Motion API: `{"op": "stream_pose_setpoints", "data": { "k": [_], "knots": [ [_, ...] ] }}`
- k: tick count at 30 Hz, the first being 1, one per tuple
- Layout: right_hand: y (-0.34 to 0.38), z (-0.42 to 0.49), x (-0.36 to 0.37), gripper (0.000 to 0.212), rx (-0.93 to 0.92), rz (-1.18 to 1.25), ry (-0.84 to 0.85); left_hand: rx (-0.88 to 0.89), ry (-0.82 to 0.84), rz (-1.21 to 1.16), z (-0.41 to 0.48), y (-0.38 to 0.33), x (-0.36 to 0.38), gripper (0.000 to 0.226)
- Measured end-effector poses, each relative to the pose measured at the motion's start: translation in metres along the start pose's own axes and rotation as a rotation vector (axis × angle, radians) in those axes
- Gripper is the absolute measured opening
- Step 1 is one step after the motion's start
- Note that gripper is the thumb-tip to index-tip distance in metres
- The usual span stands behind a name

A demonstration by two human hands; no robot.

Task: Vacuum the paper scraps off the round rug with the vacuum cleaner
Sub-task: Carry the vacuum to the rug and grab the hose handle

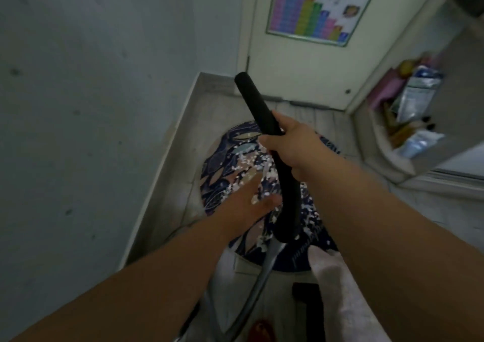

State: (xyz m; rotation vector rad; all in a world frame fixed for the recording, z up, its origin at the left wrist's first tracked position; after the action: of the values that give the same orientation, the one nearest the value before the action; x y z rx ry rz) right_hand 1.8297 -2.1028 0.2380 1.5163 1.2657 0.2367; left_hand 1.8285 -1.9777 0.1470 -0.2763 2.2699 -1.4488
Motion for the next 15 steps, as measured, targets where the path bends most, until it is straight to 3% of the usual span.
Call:
{"op": "stream_pose_setpoints", "data": {
  "k": [4, 8, 13, 15],
  "knots": [
    [-0.006, 0.017, -0.073, 0.056, 0.121, 0.257, -0.025, 0.095, 0.121, 0.02, 0.027, -0.055, 0.055, 0.094],
    [-0.01, 0.038, -0.126, 0.053, 0.15, 0.389, -0.055, 0.12, 0.075, 0.042, 0.054, -0.088, 0.073, 0.068],
    [-0.01, 0.061, -0.171, 0.029, 0.157, 0.532, -0.111, 0.127, 0.054, 0.139, 0.093, -0.112, 0.08, 0.044],
    [-0.006, 0.075, -0.184, 0.032, 0.162, 0.554, -0.14, 0.159, 0.047, 0.162, 0.111, -0.124, 0.076, 0.038]
  ]
}}
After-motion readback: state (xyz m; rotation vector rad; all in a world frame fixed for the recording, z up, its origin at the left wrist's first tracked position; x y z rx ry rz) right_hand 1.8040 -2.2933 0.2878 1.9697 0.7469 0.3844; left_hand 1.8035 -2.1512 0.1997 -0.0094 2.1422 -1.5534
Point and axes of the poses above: each hand's wrist, its own z-axis towards the middle knuckle, its own x-axis out of the palm, y = z × x, the point moved 6 cm from there along z, towards the middle knuckle, and after that the axes turned 5 degrees about x, right-handed, at the moved point
